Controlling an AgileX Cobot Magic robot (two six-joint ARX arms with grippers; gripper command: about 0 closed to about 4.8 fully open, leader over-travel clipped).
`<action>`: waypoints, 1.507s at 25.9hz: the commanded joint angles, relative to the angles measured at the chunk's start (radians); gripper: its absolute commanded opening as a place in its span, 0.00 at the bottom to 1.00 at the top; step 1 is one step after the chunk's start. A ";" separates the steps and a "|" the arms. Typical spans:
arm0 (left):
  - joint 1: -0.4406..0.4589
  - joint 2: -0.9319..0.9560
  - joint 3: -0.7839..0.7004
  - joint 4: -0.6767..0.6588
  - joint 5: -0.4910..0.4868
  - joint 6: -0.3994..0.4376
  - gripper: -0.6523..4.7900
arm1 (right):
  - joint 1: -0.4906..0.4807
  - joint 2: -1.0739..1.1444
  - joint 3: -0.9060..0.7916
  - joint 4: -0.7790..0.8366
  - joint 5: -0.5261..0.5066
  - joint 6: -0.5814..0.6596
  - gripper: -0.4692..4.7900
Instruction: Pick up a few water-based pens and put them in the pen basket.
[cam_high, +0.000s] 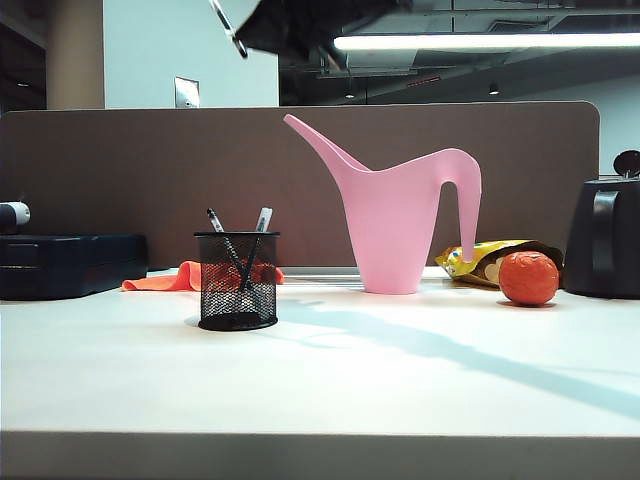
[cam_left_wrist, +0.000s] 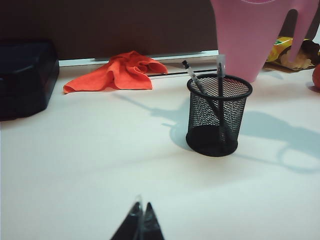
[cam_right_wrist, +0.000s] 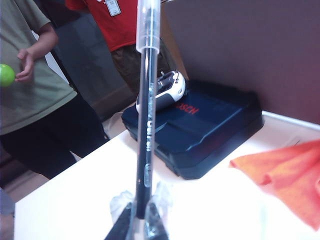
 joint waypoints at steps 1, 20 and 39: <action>0.000 0.000 0.002 0.013 0.000 -0.003 0.11 | 0.003 -0.024 -0.089 0.128 -0.003 0.039 0.07; 0.000 0.000 0.002 0.013 0.001 -0.003 0.11 | 0.039 -0.023 -0.497 0.337 0.139 0.004 0.07; 0.001 0.001 0.002 0.013 0.001 -0.003 0.11 | 0.038 -0.190 -0.601 -0.053 0.065 0.112 0.07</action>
